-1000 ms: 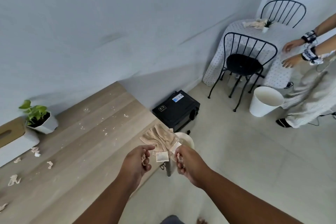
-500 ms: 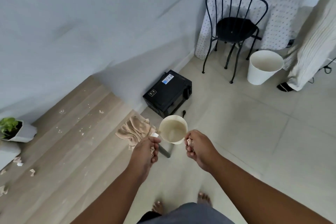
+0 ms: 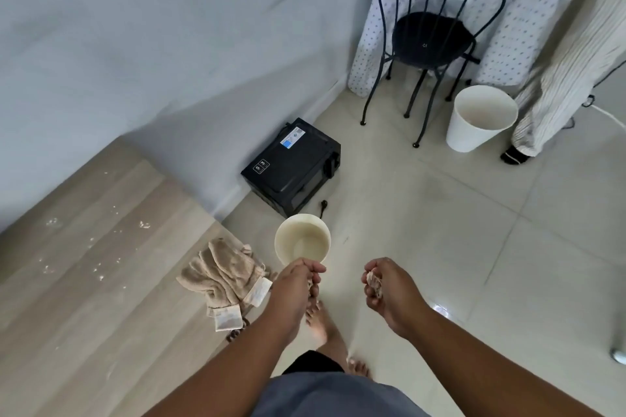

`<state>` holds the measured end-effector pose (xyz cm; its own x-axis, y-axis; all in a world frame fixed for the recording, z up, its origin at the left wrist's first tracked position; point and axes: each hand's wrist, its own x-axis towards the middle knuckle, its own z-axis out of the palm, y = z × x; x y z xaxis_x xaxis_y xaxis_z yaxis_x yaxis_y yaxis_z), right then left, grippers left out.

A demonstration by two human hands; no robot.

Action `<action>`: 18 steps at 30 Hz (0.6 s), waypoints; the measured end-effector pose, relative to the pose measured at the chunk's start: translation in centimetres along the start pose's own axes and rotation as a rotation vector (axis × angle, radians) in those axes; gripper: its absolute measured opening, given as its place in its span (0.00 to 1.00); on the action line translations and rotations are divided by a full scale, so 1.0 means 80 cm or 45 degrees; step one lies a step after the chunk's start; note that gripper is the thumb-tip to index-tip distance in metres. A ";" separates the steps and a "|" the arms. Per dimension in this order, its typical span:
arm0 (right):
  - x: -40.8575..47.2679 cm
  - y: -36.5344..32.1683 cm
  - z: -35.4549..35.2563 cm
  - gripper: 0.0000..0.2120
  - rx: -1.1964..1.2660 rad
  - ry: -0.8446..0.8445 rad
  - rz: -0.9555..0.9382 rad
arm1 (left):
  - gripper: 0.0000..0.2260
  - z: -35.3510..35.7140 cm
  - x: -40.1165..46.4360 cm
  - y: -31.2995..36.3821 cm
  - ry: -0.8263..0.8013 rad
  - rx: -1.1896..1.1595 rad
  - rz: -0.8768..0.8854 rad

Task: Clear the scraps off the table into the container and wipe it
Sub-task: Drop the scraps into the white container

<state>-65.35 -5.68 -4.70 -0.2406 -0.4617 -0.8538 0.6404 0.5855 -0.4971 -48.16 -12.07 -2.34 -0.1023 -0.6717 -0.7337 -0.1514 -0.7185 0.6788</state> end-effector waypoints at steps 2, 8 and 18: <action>0.008 -0.022 0.000 0.08 -0.047 0.026 -0.006 | 0.16 0.008 0.020 0.007 -0.035 0.000 -0.067; 0.033 -0.092 0.004 0.08 -0.130 0.081 -0.038 | 0.19 0.026 0.085 0.055 -0.070 -0.020 -0.171; 0.087 -0.156 0.045 0.09 -0.138 0.088 -0.041 | 0.18 0.037 0.152 0.119 0.021 -0.176 -0.217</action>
<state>-72.38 -18.61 -3.84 -0.3118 -0.4367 -0.8439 0.5501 0.6412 -0.5350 -53.77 -26.49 -4.87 -0.0705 -0.5401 -0.8386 -0.0288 -0.8393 0.5430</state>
